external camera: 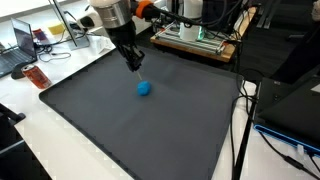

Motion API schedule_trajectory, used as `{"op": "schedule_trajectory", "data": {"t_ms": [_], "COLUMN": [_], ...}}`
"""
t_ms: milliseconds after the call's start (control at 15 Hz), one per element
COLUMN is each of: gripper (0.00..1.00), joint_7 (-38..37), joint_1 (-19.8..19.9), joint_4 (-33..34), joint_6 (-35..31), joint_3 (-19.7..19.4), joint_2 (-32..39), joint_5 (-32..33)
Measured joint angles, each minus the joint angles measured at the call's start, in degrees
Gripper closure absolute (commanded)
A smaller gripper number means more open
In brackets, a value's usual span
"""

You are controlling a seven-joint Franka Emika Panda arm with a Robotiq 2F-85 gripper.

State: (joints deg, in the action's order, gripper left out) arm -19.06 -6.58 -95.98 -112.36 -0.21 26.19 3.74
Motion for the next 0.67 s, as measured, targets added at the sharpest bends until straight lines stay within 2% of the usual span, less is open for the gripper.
{"op": "schedule_trajectory", "data": {"t_ms": [667], "gripper": [0.97], "joint_7": [-8.0], "joint_1": [-6.41], "joint_4": [10.8], "joint_6": [6.51], "joint_3": [-0.59], "joint_2": [7.29], "joint_5": [8.22]}}
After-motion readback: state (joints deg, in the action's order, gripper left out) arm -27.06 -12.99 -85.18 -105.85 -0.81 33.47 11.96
